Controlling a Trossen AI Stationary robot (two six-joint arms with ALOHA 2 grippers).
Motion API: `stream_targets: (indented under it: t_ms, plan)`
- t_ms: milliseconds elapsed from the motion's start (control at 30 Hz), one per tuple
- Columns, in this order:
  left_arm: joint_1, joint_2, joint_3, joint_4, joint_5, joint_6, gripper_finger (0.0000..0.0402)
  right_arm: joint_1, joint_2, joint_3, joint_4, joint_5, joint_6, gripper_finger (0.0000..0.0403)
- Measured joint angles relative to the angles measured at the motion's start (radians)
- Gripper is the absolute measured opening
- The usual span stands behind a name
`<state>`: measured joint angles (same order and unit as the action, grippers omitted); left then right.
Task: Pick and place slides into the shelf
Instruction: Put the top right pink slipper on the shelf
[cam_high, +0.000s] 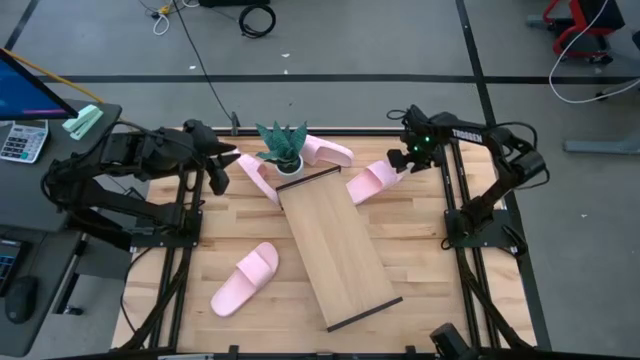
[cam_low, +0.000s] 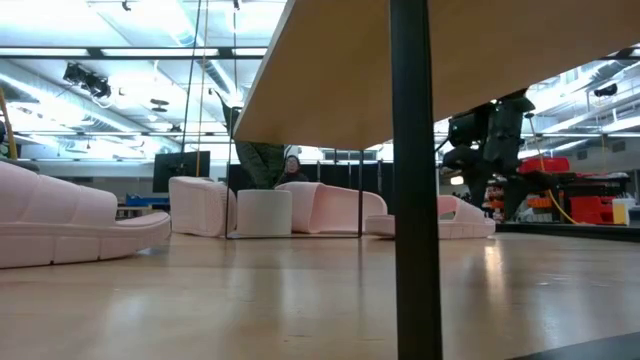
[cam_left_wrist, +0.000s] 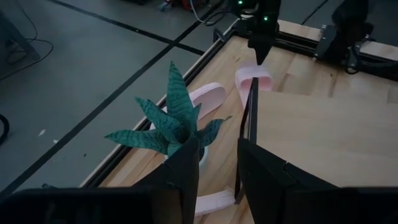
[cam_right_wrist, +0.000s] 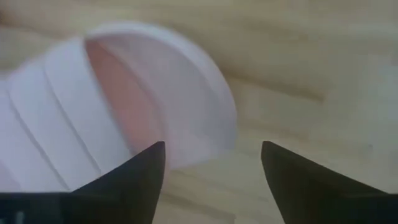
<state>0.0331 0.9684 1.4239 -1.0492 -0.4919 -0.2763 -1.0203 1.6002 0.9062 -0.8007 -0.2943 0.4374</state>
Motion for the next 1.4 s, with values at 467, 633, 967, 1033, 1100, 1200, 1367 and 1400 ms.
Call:
stream_targets:
  t_ms: [467,633,967,1033,1100,1200,1367,1400]
  plan:
    - [0.005,0.0,0.0,0.0,0.0,0.0,0.0113,0.001,-0.041,-0.042,0.13,0.017,0.173,0.0269]
    - [0.005,0.0,0.0,0.001,0.0,-0.001,0.0118,0.029,-0.041,-0.043,0.129,0.059,0.203,0.0265]
    - [0.005,0.0,0.0,0.001,0.0,-0.001,0.011,0.044,-0.04,-0.042,0.128,0.129,0.325,0.0261]
    - [0.005,0.0,0.0,0.001,0.0,-0.001,0.0111,0.05,-0.032,-0.042,0.128,0.13,0.345,0.0258]
    - [0.005,0.0,0.0,0.001,0.0,-0.001,0.0113,0.057,-0.02,-0.042,0.123,0.131,0.357,0.0254]
    - [0.005,0.0,0.0,0.001,0.0,-0.001,0.0114,0.079,0.008,-0.042,0.125,0.13,0.371,0.0248]
    - [0.005,0.0,0.0,0.001,0.0,-0.001,0.011,0.109,0.023,-0.042,0.176,0.131,0.37,0.0245]
    - [0.005,0.0,0.0,0.001,0.0,-0.001,0.0111,0.113,0.023,-0.042,0.194,0.132,0.371,0.0245]
